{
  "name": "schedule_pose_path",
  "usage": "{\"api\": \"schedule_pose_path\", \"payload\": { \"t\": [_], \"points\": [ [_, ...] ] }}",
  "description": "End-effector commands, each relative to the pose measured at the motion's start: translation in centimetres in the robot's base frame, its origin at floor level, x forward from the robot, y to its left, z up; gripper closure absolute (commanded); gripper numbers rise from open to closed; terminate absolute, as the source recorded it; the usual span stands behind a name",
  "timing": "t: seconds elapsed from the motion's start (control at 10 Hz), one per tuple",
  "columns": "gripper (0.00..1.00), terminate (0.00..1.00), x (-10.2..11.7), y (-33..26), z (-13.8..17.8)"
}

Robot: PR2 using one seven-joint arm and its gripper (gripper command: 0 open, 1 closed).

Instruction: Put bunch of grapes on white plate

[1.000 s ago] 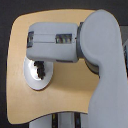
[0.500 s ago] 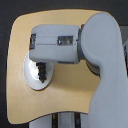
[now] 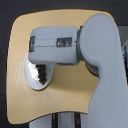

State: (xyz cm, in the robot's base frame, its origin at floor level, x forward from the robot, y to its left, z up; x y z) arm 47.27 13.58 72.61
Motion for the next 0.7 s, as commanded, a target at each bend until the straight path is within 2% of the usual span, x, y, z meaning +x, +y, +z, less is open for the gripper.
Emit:
{"api": "schedule_pose_path", "payload": {
  "t": [0.0,0.4,0.5,0.6],
  "points": [
    [1.00,0.00,0.6,-0.4,0.0],
    [1.00,0.00,0.9,-0.5,0.8],
    [0.00,0.00,0.9,-0.5,1.1],
    [0.00,0.00,1.0,-0.6,1.6]
  ]
}}
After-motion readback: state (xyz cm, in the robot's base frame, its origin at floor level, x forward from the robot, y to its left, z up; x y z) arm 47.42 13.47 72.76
